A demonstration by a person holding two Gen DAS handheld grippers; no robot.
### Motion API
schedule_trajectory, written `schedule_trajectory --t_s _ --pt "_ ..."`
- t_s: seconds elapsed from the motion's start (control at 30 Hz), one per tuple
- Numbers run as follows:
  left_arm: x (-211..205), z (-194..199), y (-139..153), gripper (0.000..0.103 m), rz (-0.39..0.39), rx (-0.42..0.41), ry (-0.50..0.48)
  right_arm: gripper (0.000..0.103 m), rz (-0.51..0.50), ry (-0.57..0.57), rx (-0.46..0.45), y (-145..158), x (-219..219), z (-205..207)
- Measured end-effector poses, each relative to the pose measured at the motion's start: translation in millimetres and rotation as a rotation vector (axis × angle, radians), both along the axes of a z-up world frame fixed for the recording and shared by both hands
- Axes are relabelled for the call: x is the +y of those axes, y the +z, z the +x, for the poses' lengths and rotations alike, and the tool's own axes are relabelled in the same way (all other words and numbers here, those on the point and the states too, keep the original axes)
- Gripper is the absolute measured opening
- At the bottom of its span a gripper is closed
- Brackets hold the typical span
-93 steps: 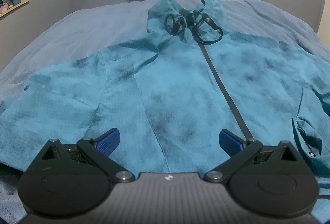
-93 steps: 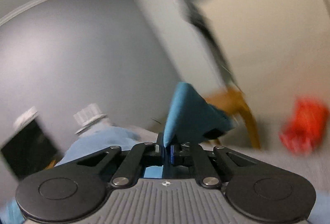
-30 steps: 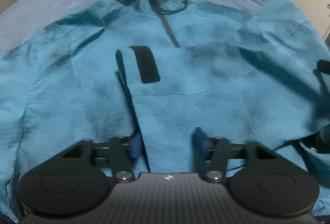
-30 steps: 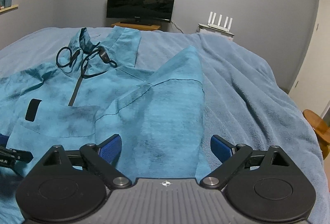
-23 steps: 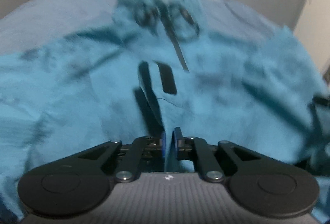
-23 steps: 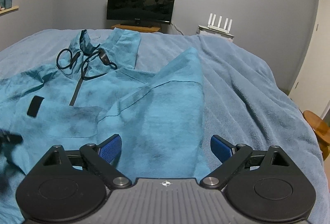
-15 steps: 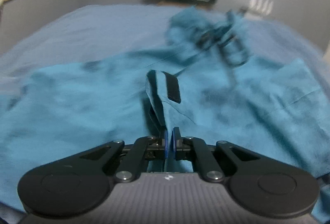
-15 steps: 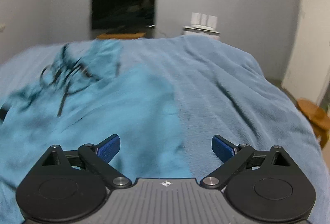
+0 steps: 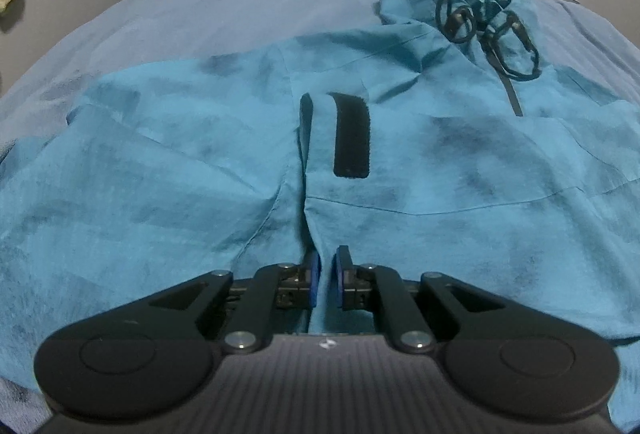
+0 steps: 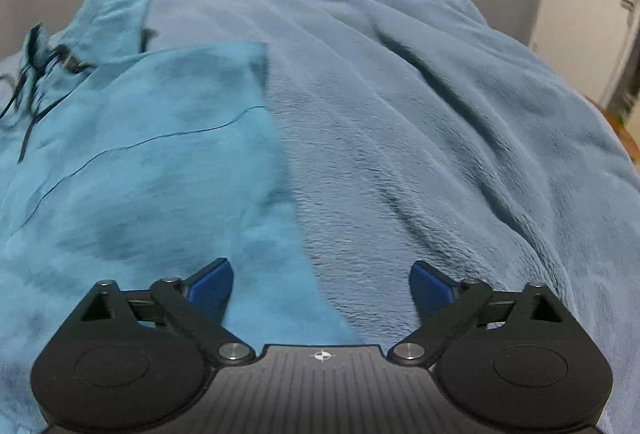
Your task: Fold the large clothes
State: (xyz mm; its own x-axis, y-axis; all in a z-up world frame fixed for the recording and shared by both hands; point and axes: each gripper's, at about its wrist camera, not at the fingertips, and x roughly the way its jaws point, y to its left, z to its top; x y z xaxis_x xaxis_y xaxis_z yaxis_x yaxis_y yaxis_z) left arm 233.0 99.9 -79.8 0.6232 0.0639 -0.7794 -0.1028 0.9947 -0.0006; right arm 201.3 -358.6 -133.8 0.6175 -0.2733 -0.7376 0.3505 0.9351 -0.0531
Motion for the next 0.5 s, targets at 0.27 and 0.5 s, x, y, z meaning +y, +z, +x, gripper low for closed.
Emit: schedule_trajectory --t_s 0.27,0.5 --pt "-14 -8 18 0.058 0.058 -0.119 -0.037 0.101 -0.035 0.183 -0.184 28 43 -20" --pt "-27 -2 10 0.062 0.108 -0.068 -0.084 0.103 -0.145 0.377 -0.022 -1 92 -15"
